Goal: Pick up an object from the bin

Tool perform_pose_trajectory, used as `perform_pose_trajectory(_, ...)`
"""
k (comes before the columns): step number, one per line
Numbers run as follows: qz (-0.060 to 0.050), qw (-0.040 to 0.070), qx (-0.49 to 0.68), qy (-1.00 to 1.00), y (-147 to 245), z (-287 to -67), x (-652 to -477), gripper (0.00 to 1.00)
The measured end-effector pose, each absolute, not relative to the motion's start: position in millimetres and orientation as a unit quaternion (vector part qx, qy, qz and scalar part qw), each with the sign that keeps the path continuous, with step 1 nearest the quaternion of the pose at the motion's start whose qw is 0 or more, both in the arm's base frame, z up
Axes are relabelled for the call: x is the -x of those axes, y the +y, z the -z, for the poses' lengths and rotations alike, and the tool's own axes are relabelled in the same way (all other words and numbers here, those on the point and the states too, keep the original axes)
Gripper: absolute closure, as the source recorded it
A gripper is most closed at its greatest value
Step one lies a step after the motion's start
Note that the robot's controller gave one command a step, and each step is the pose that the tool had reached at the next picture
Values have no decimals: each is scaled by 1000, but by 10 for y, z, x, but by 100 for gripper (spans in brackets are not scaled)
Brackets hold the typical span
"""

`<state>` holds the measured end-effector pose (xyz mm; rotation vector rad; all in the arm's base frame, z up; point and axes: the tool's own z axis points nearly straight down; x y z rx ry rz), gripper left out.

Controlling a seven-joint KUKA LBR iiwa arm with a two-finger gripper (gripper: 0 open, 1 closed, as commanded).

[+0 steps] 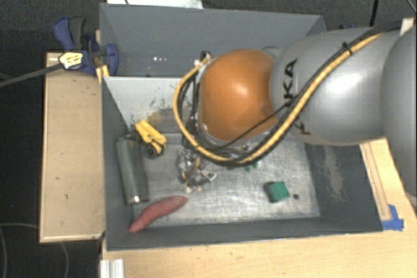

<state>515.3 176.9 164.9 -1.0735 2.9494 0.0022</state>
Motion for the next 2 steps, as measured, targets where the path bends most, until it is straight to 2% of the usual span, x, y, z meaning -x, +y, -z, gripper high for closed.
perform_pose_trajectory(1,-1,1,341,940,1769,-1649,-5153,100)
perform_pose_trajectory(2,0,-1,344,939,1810,-1992,-5091,100)
